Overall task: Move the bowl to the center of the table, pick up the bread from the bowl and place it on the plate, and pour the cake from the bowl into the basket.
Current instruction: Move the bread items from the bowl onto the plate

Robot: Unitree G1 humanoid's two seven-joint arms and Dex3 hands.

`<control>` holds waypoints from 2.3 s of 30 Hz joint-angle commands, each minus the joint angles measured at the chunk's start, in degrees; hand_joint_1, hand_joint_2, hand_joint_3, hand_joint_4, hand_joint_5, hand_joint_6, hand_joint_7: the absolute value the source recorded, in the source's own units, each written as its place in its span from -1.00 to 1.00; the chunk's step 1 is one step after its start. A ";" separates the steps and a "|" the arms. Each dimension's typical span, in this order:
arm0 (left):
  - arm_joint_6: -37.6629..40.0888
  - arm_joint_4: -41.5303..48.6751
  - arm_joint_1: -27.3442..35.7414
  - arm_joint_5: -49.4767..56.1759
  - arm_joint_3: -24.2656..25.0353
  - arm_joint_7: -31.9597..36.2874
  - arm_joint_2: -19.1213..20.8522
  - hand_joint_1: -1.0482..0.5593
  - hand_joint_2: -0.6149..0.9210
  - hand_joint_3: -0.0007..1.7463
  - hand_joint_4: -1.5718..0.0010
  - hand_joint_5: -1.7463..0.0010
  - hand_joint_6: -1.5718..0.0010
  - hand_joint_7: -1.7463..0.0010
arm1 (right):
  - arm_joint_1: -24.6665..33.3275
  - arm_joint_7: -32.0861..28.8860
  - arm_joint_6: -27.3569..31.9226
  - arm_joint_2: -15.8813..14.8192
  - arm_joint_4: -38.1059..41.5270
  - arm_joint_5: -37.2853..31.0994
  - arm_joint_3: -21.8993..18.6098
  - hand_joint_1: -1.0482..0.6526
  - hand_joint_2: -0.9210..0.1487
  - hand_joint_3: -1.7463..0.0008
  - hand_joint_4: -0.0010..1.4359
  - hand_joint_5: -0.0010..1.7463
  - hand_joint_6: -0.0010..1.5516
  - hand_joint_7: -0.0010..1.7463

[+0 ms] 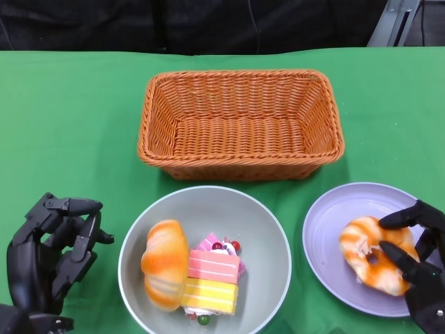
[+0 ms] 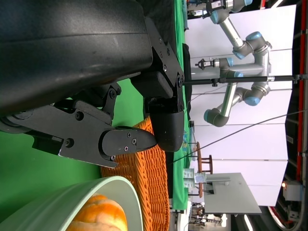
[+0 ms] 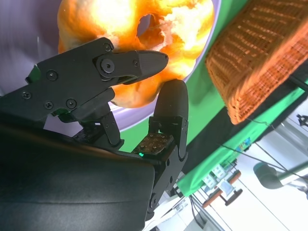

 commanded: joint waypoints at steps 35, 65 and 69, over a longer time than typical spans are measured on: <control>-0.29 1.74 0.14 0.55 0.38 0.30 0.89 0.05 0.95 -0.52 -0.01 -0.74 -0.05 -0.34 | -3.03 -5.45 -1.72 -1.50 6.84 0.56 2.89 -0.12 -1.00 0.97 0.08 -0.26 0.11 -0.96; 0.20 1.82 0.26 2.31 0.17 1.91 1.40 0.06 0.97 -0.53 0.01 -0.75 -0.04 -0.35 | -2.90 -14.24 -12.08 0.82 6.16 0.77 1.28 -0.19 -1.00 0.96 -0.11 0.84 -0.46 0.56; -0.05 2.02 0.19 1.48 0.27 1.15 1.42 0.05 0.96 -0.54 0.01 -0.76 -0.05 -0.34 | -1.48 -13.39 -14.22 0.70 2.93 0.82 1.25 -0.21 -1.00 0.96 -0.07 0.78 -0.39 0.38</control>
